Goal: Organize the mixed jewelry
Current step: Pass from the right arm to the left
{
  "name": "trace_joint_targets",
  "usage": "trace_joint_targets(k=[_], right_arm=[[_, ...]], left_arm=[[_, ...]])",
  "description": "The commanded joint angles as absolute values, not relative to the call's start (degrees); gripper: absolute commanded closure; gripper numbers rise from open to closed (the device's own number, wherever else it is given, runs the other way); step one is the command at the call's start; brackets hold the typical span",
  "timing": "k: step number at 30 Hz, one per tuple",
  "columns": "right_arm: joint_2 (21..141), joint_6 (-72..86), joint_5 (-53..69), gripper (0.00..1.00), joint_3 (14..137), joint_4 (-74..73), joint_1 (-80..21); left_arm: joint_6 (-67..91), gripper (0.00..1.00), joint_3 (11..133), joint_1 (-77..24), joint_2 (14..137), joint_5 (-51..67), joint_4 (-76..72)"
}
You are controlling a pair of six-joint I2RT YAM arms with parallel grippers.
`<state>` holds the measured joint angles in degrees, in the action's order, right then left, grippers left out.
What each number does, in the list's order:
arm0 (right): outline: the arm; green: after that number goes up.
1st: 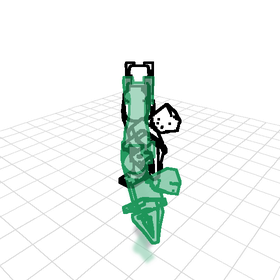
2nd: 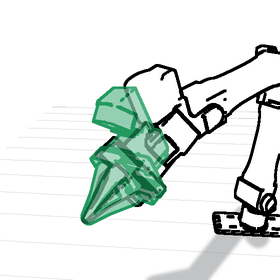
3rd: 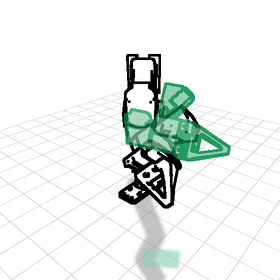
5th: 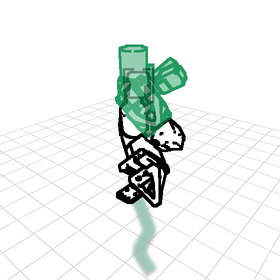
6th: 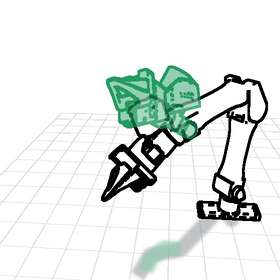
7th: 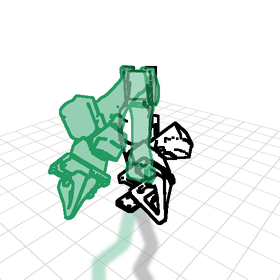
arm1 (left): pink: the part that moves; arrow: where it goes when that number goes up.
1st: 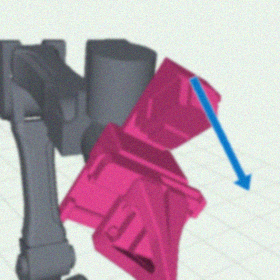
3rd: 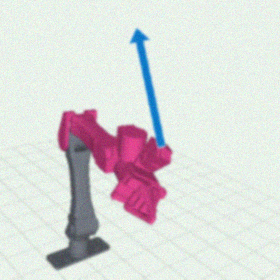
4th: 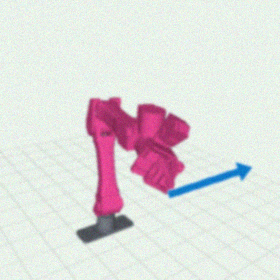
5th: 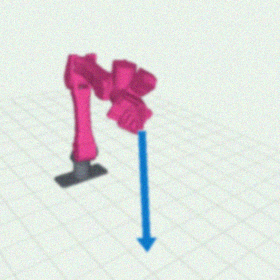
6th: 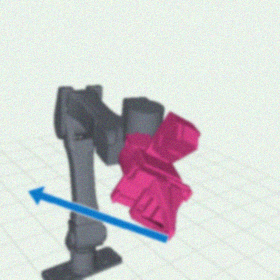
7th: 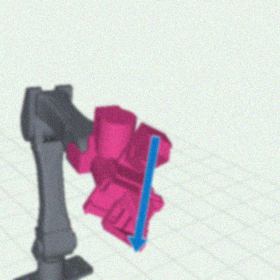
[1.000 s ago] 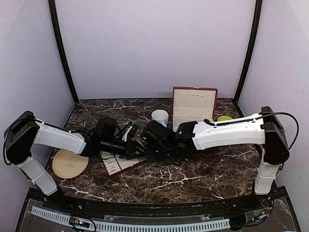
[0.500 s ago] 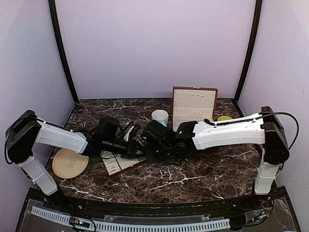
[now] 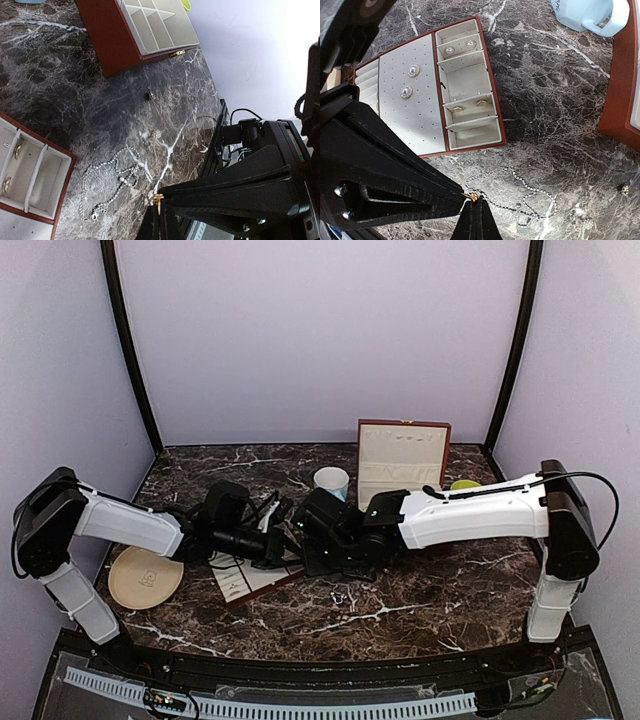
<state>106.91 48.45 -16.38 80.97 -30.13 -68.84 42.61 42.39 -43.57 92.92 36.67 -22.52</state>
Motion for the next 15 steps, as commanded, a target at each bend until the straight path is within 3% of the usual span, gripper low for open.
trace_joint_targets(k=[1, 3, 8, 11, 15], right_arm=[[105.0, 48.1, -16.2, 1.00, 80.6, -28.1, -68.6], [104.5, 47.9, -16.1, 0.98, 80.3, -28.0, -68.6], [98.8, 45.3, -15.9, 0.59, 76.2, -25.5, -67.6], [93.8, 43.1, -13.8, 0.51, 72.6, -21.8, -65.7], [87.1, 42.2, -6.7, 0.47, 65.4, -12.0, -62.1]], left_arm=[[42.0, 1.00, 43.4, -44.1, 92.4, 37.3, -22.3], [41.7, 1.00, 43.0, -44.1, 91.8, 36.8, -22.8], [41.6, 1.00, 41.4, -44.0, 89.0, 35.3, -26.7], [40.8, 1.00, 41.2, -44.0, 86.8, 33.8, -27.3], [38.7, 1.00, 40.9, -43.7, 84.3, 32.4, -27.7]])
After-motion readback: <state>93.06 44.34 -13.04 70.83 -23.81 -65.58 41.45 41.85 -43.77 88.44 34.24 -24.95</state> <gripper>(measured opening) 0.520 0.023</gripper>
